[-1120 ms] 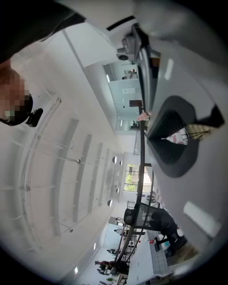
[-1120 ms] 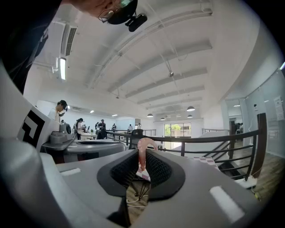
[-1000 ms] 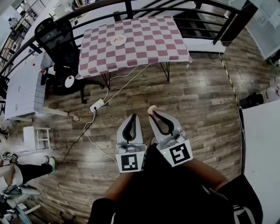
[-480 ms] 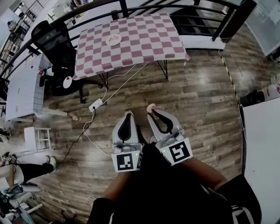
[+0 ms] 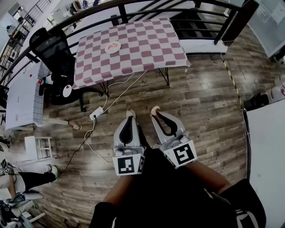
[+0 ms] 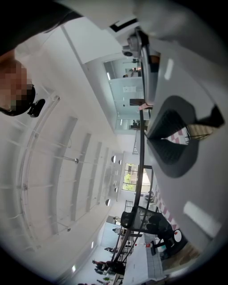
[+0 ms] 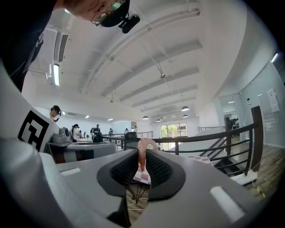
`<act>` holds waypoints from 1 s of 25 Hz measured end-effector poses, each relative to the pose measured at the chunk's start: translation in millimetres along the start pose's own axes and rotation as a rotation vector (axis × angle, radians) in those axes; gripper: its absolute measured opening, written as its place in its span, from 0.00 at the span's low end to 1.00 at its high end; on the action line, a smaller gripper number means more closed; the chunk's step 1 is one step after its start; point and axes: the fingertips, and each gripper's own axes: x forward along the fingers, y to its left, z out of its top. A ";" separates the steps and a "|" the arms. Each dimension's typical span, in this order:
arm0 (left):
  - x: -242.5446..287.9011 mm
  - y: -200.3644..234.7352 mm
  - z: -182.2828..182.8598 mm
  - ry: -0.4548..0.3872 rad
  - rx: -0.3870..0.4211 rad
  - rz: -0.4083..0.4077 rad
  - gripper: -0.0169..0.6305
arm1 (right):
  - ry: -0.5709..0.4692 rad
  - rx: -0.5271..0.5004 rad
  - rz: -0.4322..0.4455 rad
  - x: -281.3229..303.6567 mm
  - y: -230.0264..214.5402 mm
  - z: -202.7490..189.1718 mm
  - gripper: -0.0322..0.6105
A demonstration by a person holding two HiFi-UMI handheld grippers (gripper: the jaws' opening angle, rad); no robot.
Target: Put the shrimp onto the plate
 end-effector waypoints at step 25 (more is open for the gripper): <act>244.6 147.6 -20.6 0.104 -0.018 -0.090 0.04 | 0.130 -0.001 -0.046 261.8 -86.5 -11.2 0.13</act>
